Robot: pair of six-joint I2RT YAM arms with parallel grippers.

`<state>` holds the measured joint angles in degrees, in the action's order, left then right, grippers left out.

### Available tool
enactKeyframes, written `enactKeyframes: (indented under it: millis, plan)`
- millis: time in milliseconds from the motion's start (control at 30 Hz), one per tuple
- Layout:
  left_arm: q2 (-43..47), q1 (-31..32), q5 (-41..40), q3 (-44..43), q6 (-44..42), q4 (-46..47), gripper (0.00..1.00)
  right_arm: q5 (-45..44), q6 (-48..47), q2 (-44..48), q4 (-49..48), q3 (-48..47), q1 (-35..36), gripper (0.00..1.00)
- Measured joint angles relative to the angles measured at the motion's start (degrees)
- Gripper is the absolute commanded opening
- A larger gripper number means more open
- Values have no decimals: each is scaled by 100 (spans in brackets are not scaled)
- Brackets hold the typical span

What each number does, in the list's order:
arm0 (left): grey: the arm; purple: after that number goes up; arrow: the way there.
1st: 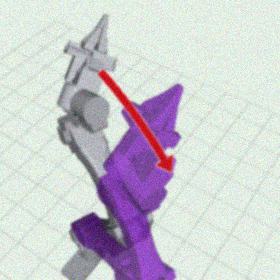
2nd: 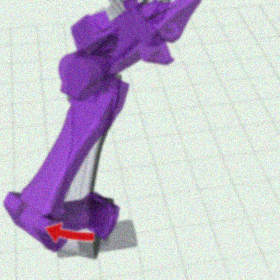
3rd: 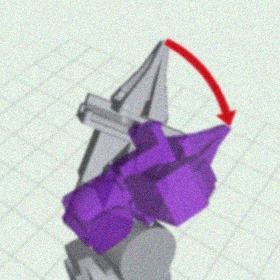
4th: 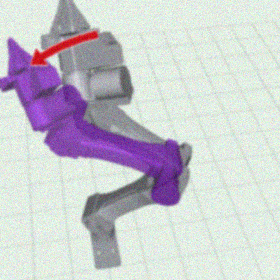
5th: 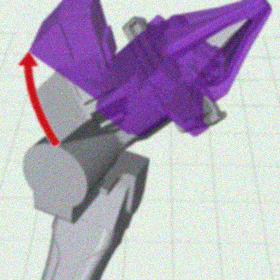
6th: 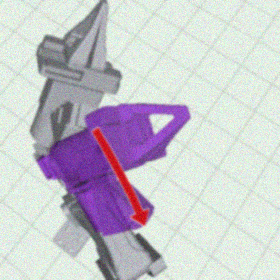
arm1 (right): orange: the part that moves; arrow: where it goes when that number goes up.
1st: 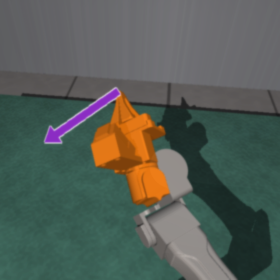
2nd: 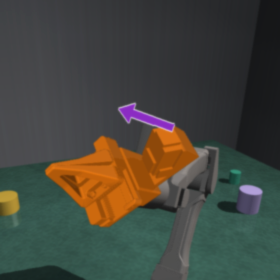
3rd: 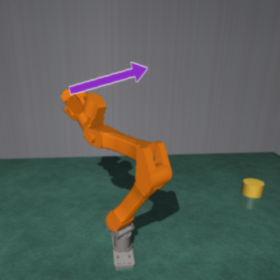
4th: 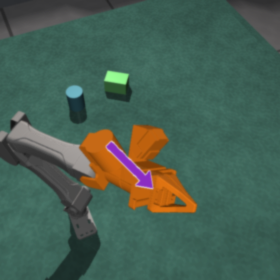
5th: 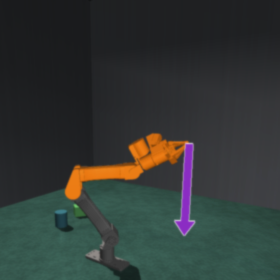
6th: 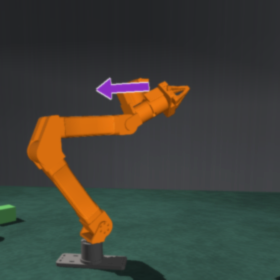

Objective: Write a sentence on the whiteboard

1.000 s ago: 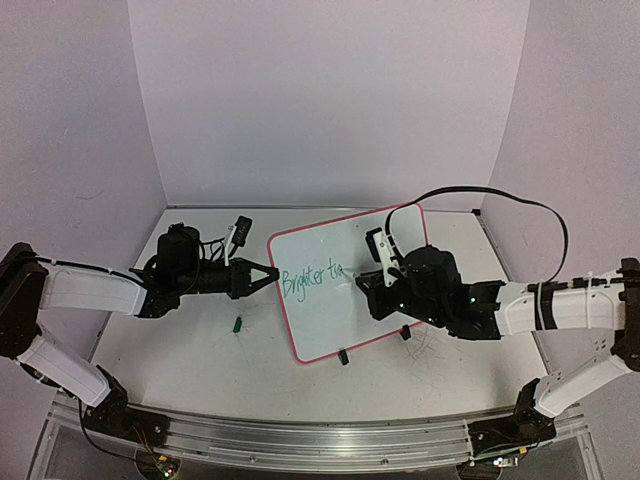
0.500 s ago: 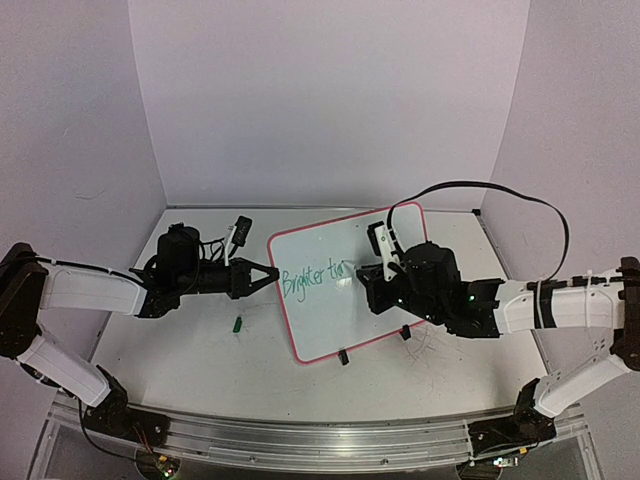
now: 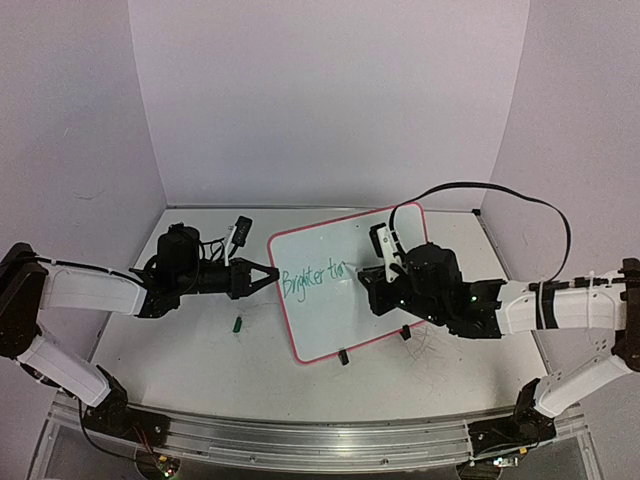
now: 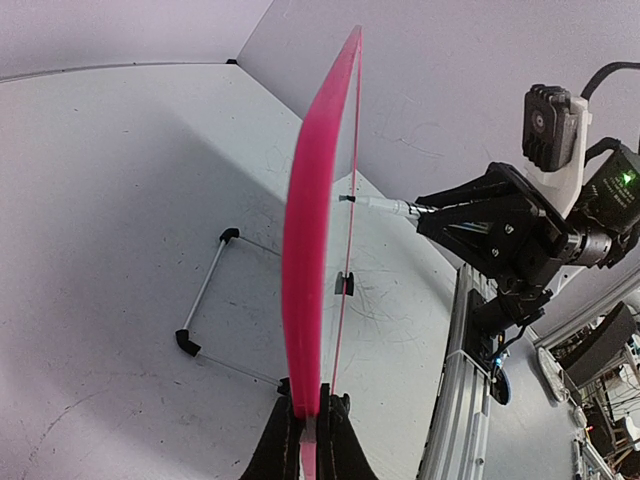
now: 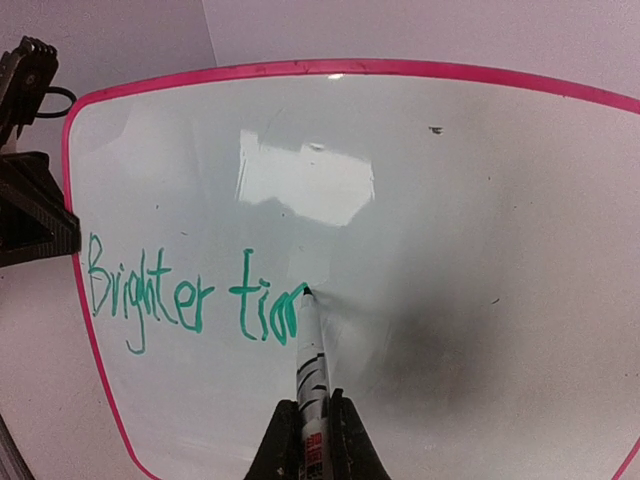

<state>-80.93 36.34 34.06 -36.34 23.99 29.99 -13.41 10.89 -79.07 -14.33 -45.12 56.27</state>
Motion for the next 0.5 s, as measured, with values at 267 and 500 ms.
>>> enactKeyframes:
  millis: [267,500]
  plan:
    - [2,0,0,0,0,-2,0,114,120,88,135,178,2,0]
    - [2,0,0,0,0,-2,0,151,141,124,196,203,2,0]
